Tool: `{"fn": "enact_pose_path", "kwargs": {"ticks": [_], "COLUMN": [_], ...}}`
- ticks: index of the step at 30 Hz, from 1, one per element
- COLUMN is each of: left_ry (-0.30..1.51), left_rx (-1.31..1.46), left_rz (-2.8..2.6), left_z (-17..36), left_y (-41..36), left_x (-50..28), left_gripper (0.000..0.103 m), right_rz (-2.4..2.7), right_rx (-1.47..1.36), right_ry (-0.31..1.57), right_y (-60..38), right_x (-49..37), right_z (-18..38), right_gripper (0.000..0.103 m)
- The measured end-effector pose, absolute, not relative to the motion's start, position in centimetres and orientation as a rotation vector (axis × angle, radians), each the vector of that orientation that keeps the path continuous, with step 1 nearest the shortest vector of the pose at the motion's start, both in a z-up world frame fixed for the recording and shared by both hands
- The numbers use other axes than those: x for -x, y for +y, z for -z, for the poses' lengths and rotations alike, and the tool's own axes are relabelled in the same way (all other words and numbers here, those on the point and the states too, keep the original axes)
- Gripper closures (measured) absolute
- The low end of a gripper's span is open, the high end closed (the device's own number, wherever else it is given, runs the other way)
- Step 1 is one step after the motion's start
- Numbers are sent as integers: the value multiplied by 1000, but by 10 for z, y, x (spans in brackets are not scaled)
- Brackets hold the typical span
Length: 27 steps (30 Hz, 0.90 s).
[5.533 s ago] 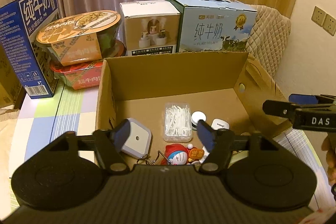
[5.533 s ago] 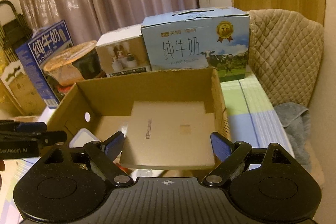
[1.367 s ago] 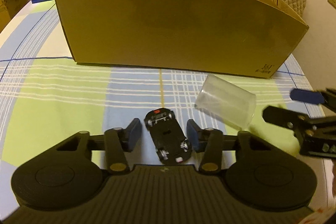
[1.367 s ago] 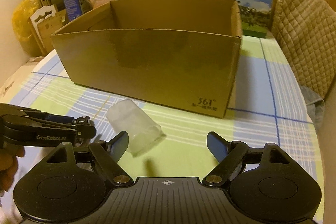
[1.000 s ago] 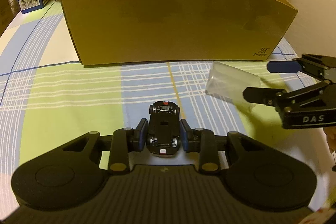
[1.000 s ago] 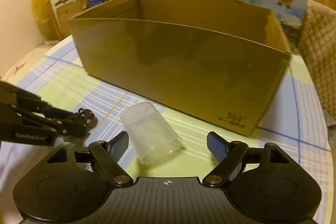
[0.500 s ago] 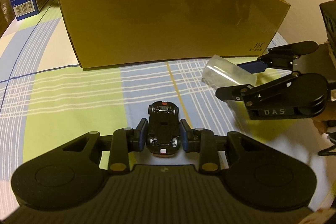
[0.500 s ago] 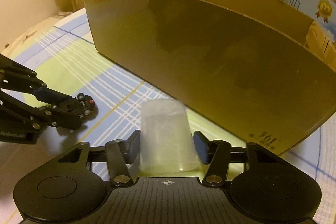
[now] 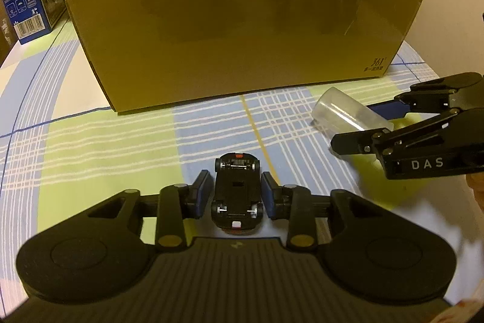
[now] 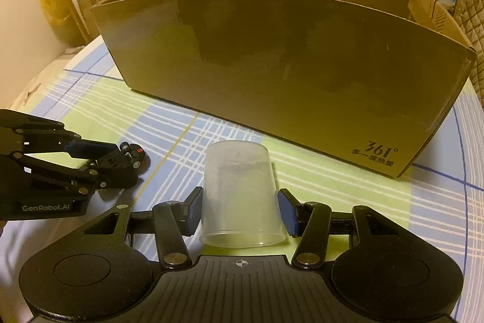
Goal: Organize rigid objects
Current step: 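Grasp the clear plastic cup with the right tool while the left tool holds the car, then carry the black toy car and clear cup over the cardboard box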
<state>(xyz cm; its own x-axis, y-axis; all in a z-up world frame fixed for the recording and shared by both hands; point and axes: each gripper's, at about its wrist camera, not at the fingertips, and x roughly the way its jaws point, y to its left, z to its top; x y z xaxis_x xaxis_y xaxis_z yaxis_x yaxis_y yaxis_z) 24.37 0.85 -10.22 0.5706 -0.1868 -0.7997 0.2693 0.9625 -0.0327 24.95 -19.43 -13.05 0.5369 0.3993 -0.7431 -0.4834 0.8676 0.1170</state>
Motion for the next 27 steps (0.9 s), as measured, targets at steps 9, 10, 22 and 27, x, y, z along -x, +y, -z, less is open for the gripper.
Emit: {"fn": "enact_pose_path", "kwargs": {"ticks": [9,10,22,27], "left_ry": [920,921,912,902], "left_rx": [-62,-60,-44,-48], "left_rz": [260,259,265,263], "left_z": [95,93,66,53], "left_y": [14,14,19,22], "left_x": [-232,-230,-208,-204], "left_gripper": [76,77,77,77], "right_rz": [-494,-488,-450,-447], "right_rx": [13,-1,-110,-111], "right_ry": [850,847,842,823], "right_y": [-203,-205,-211,-208], "right_x": [-234,-231,-198,-191], "right_z": [121,120,107,98], "right_gripper": [54,54,54,54]}}
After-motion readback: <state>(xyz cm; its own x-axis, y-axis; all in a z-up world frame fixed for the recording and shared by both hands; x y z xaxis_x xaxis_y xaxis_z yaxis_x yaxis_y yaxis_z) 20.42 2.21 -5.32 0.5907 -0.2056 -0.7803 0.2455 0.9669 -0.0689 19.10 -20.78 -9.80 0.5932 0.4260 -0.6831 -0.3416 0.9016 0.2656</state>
